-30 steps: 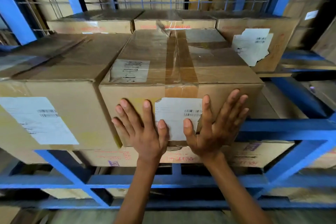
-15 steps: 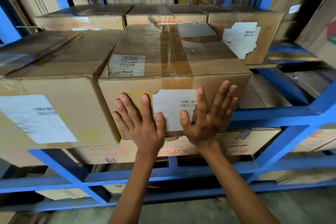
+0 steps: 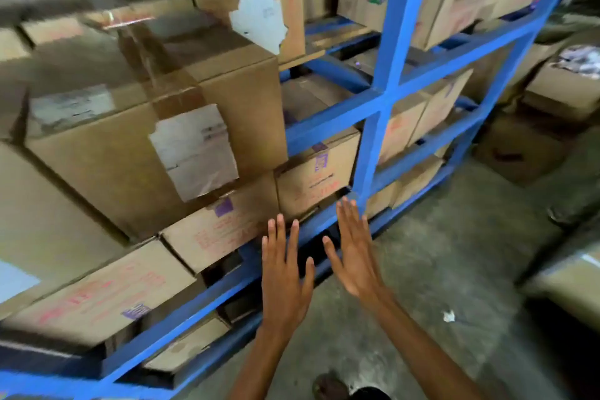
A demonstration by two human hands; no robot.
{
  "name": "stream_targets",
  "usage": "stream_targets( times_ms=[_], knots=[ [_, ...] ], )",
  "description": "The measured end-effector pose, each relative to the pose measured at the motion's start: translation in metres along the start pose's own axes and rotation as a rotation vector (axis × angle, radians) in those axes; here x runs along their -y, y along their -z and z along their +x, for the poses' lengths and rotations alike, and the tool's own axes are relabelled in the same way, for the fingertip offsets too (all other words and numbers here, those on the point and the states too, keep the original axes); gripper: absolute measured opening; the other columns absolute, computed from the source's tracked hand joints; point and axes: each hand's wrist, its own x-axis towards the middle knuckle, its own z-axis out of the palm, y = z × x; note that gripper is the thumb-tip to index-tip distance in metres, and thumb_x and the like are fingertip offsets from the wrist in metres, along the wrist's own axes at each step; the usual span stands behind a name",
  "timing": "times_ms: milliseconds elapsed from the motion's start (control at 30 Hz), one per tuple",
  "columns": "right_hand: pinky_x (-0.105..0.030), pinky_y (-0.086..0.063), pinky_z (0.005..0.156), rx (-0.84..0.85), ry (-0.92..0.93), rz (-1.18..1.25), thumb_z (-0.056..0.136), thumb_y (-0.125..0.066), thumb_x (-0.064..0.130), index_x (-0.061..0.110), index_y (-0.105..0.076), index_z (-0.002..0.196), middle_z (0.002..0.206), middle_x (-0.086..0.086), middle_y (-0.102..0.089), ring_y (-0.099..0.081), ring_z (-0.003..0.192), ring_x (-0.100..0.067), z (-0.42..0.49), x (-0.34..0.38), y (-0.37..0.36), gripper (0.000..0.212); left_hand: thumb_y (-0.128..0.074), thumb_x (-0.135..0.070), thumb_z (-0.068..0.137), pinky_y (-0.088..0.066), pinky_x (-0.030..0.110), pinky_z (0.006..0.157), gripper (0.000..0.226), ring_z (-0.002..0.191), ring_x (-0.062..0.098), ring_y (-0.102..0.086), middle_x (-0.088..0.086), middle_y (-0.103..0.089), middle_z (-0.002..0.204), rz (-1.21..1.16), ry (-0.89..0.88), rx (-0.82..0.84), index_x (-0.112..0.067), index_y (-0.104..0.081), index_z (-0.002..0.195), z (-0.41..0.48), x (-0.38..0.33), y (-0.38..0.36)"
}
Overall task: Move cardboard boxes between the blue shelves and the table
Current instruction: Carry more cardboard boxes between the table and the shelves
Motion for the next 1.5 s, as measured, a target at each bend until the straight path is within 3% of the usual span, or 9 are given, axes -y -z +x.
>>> stream_targets(
  times_ms=[167, 367, 533, 767, 1067, 1200, 1500],
  knots=[
    [-0.05, -0.01, 0.131, -0.065, -0.383, -0.168, 0.107, -0.055, 0.031, 0.006, -0.019, 0.163, 0.17, -0.006, -0.003, -0.001, 0.16, -0.03, -0.113, -0.058, 0.055, 0.071, -0.054, -0.031, 0.103, -0.023, 0.059, 0.124, 0.061, 0.157, 0.035, -0.017, 0.017, -0.022, 0.168, -0.117, -0.225, 0.335, -0.005, -0.038, 0.156, -0.027, -0.05, -0.054],
    [-0.049, -0.003, 0.131, -0.305, -0.838, -0.281, 0.104, -0.059, 0.035, 0.009, -0.017, 0.165, 0.172, -0.006, -0.001, 0.008, 0.16, -0.027, -0.248, -0.093, 0.142, 0.079, -0.045, -0.038, 0.102, -0.015, 0.051, 0.127, 0.064, 0.158, 0.033, -0.015, 0.017, -0.021, 0.168, -0.306, -0.481, 0.608, -0.007, -0.036, 0.158, -0.065, -0.147, -0.112],
    [-0.047, 0.0, 0.131, -0.512, -1.081, -0.409, 0.1, -0.063, 0.036, 0.009, -0.018, 0.166, 0.173, -0.011, 0.0, 0.01, 0.161, -0.029, -0.327, -0.096, 0.215, 0.084, -0.069, -0.014, 0.096, -0.022, 0.059, 0.125, 0.069, 0.157, 0.035, -0.014, 0.017, -0.022, 0.167, -0.472, -0.726, 0.813, -0.007, -0.037, 0.157, -0.106, -0.257, -0.156],
    [-0.049, 0.003, 0.13, -0.811, -1.446, -0.584, 0.101, -0.063, 0.038, 0.013, -0.016, 0.167, 0.174, -0.01, 0.002, 0.013, 0.16, -0.028, -0.42, -0.085, 0.283, 0.084, -0.066, -0.02, 0.098, -0.013, 0.048, 0.129, 0.074, 0.159, 0.024, -0.003, 0.009, -0.012, 0.171, -0.603, -1.123, 1.063, -0.016, -0.027, 0.161, -0.161, -0.411, -0.204],
    [-0.049, 0.009, 0.129, -1.002, -1.933, -0.573, 0.098, -0.063, 0.049, 0.021, -0.007, 0.168, 0.173, -0.007, 0.013, 0.02, 0.159, -0.024, -0.531, -0.057, 0.297, 0.094, -0.068, -0.031, 0.095, -0.006, 0.042, 0.13, 0.084, 0.16, 0.02, 0.001, 0.005, -0.007, 0.172, -0.619, -1.556, 1.251, -0.023, -0.02, 0.164, -0.259, -0.527, -0.226],
    [-0.053, 0.008, 0.129, -1.041, -2.045, -0.559, 0.092, -0.069, 0.052, 0.022, -0.007, 0.168, 0.174, -0.01, 0.01, 0.021, 0.158, -0.025, -0.566, -0.051, 0.3, 0.103, -0.073, -0.035, 0.091, -0.005, 0.044, 0.13, 0.093, 0.16, 0.021, 0.004, 0.005, -0.003, 0.172, -0.568, -1.683, 1.284, -0.024, -0.017, 0.164, -0.292, -0.559, -0.235],
    [-0.06, 0.002, 0.128, -1.033, -2.213, -0.577, 0.071, -0.077, 0.075, 0.034, -0.014, 0.167, 0.174, -0.016, 0.009, 0.017, 0.158, -0.043, -0.632, -0.077, 0.325, 0.122, -0.09, -0.046, 0.072, -0.004, 0.049, 0.129, 0.122, 0.159, 0.033, 0.008, 0.016, 0.004, 0.171, -0.484, -1.86, 1.214, -0.028, -0.013, 0.164, -0.34, -0.643, -0.278]
  ],
)
